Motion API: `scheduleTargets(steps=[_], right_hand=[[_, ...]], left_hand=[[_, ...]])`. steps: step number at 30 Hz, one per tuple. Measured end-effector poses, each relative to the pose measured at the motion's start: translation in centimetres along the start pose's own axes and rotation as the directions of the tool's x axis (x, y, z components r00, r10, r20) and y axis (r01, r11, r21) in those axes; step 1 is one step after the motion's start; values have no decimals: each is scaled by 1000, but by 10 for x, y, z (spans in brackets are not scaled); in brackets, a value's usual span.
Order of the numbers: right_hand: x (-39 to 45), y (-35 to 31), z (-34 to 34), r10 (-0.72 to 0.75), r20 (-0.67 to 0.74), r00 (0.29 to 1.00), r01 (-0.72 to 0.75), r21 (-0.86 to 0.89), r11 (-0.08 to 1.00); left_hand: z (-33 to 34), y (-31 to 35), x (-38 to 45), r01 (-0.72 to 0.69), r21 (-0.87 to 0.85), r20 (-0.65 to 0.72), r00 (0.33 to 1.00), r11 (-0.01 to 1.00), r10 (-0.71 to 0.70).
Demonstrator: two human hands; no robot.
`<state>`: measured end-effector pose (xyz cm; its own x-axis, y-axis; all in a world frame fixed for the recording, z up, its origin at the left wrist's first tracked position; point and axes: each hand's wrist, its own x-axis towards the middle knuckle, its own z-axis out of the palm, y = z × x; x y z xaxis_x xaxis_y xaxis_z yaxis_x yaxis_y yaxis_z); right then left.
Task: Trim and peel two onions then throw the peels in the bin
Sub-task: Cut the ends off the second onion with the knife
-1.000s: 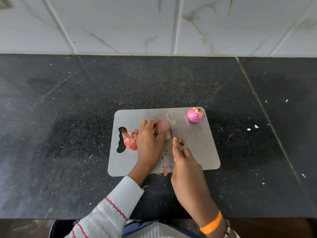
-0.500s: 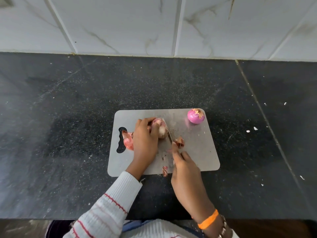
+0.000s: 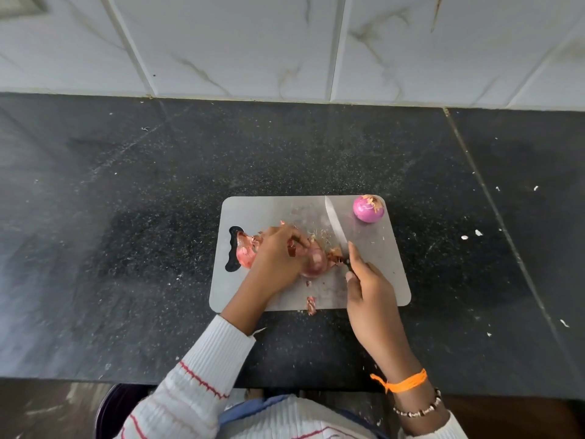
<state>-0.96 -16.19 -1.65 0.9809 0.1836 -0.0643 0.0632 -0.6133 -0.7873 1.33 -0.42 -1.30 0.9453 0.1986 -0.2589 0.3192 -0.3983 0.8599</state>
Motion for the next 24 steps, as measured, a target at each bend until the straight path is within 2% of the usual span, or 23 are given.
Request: scheduleTargets(steps=[5, 7, 9, 13, 19, 24], right_hand=[[-15, -3, -5, -4, 36, 999, 1, 79, 997], [-18, -4, -4, -15, 32, 999, 13, 56, 998], [-22, -7, -3, -36, 21, 999, 36, 16, 999], [-30, -15, 1, -112, -6, 994, 111, -76, 991], [-36, -27, 0, -135, 19, 991, 136, -208, 969], [-39, -43, -3, -44, 107, 993, 76, -322, 944]], left_hand=[[-1, -1, -5, 3, -26, 125, 992, 1000, 0], [2, -2, -7, 2, 1, 81, 997, 1000, -3], [7, -2, -8, -40, 41, -29, 999, 998, 42], [17, -8, -7, -129, 115, -220, 964, 985, 152], [23, -11, -13, -212, 98, -260, 937, 972, 231], [24, -12, -13, -240, 119, -306, 914, 963, 266]])
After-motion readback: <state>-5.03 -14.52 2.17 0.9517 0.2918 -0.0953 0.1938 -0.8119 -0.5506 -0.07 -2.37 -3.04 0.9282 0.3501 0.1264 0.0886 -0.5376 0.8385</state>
